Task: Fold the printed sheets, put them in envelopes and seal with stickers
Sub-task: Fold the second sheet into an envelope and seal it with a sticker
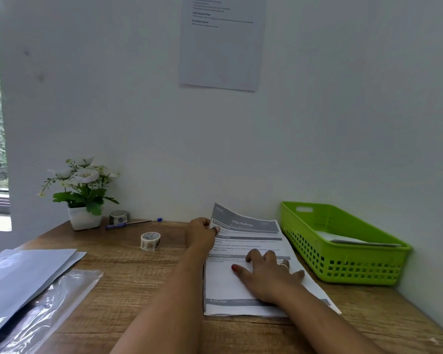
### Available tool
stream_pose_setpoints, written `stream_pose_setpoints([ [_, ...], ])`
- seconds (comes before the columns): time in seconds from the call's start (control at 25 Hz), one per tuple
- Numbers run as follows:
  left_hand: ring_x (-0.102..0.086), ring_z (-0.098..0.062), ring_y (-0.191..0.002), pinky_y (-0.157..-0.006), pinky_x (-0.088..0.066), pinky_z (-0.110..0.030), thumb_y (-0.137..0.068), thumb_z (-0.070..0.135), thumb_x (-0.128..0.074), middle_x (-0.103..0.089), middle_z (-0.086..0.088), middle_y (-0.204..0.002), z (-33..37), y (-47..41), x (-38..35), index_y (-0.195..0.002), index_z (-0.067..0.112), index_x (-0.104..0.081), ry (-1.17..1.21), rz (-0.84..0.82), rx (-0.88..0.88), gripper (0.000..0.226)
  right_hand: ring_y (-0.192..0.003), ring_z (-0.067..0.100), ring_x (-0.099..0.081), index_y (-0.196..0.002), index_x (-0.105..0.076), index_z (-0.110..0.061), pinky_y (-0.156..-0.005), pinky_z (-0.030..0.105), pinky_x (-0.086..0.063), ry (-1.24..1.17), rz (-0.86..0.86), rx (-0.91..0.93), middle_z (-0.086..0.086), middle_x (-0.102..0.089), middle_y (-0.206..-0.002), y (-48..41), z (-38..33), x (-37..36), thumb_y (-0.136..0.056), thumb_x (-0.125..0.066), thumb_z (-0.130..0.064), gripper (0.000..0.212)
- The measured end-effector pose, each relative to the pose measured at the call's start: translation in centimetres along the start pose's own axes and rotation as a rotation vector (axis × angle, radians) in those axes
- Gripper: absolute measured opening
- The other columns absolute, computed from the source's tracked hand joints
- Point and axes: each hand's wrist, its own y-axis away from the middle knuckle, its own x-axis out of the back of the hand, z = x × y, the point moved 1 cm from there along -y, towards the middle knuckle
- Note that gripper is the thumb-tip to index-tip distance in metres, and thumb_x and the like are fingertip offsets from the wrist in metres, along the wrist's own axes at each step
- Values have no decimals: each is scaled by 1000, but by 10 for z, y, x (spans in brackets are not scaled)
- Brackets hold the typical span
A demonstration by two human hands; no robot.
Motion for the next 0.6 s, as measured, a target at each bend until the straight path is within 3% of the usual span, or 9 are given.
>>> stream_pose_setpoints([
  [0.24, -56, -21, -83, -63, -45, -25, -90, 7, -57, -60, -10, -99, 0, -6, -16, -96, 12, -50, -22, -9, -35, 10, -141, 41, -18, -143, -18, -39, -113, 60, -9, -20, 99, -27, 5, -19, -155, -3, 12, 8, -86, -22, -73, 67],
  [0.44, -58, -25, -77, -66, -53, -39, -98, 10, -43, -58, -10, -87, -5, -15, -7, -111, 4, -50, 231, -72, 108, 16, -134, 38, -33, -144, -19, -37, -109, 49, -30, -106, 109, -7, 8, -21, -153, -8, 25, 14, -89, -24, -70, 65],
  [0.52, -57, -22, -71, -60, -53, -34, -100, 9, -35, -57, -8, -83, -2, -11, -2, -107, 6, -48, 335, -114, 166, 15, -133, 37, -36, -145, -20, -36, -107, 48, -34, -128, 118, 7, 8, -21, -153, -7, 29, 17, -89, -23, -70, 66],
  [0.6, -53, -19, -67, -56, -48, -30, -101, 11, -27, -55, -9, -84, 0, -11, 6, -107, 9, -45, 395, -53, 195, 19, -132, 34, -38, -145, -22, -35, -106, 47, -36, -122, 178, 37, 7, -22, -153, -2, 28, 21, -90, -24, -68, 64],
])
